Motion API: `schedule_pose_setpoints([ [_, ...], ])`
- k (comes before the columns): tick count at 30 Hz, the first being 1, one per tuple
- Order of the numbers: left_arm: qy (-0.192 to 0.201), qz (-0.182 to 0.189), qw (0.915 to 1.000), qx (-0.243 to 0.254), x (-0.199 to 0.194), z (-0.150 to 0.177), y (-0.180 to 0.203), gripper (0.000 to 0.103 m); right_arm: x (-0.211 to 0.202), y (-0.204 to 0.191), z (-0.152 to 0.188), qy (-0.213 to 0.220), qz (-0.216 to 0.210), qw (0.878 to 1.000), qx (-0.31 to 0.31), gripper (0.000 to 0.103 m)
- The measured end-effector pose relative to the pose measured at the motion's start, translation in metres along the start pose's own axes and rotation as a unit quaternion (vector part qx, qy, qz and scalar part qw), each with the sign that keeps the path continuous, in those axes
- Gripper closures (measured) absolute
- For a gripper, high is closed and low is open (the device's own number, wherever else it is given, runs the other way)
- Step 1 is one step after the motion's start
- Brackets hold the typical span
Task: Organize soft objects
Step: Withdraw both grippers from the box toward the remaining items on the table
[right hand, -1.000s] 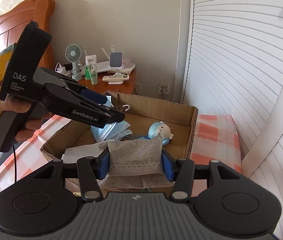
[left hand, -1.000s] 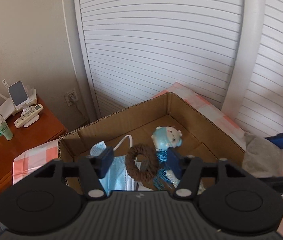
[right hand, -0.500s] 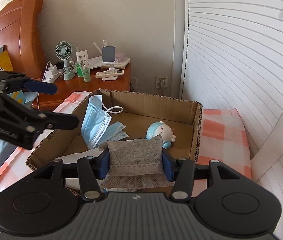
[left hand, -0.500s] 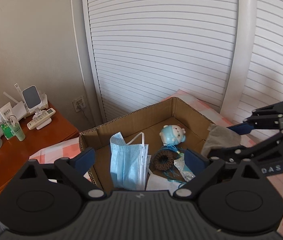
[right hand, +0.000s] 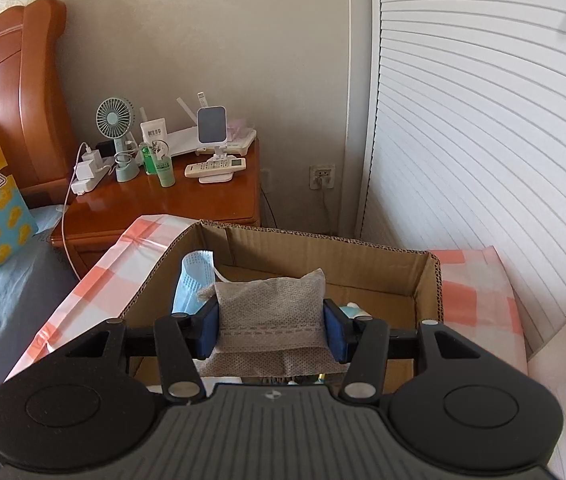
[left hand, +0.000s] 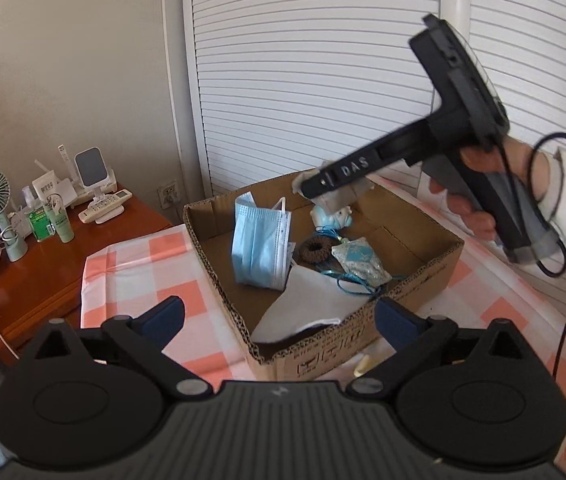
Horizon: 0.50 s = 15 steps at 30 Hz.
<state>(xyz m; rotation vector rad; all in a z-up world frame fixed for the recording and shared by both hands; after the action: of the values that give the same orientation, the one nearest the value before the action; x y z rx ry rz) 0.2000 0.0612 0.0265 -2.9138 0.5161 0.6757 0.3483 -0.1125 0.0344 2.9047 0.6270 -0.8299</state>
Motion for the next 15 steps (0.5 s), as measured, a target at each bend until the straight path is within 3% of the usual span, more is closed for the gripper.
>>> schedule_pose_setpoints([
  [10, 0.003, 0.008, 0.9995, -0.031, -0.029, 0.029, 0.011, 0.002, 0.052, -0.012, -0.016, -0.02, 0.034, 0.999, 0.008, 0.045],
  [12, -0.001, 0.007, 0.9996, -0.026, -0.03, 0.032, 0.012, 0.002, 0.057, -0.014, -0.017, -0.025, 0.035, 0.999, 0.007, 0.035],
  [15, -0.004, -0.003, 0.9998, -0.019, -0.031, 0.034, 0.013, 0.002, 0.054, -0.015, -0.018, -0.02, 0.035, 0.999, 0.006, 0.004],
])
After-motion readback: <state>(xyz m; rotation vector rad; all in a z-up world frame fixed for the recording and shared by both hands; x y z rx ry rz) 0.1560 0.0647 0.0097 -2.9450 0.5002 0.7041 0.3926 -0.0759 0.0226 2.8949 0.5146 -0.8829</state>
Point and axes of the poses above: each gripper's, at about its wrist camera, not at the fingertips, and x roughly the way its jaws point, y to its right, z to its underside, the point moved 1 cm from there along x, roughly the way its jaws point, and after that the axes turned 11 degrees about y, right-handed, at the moved point
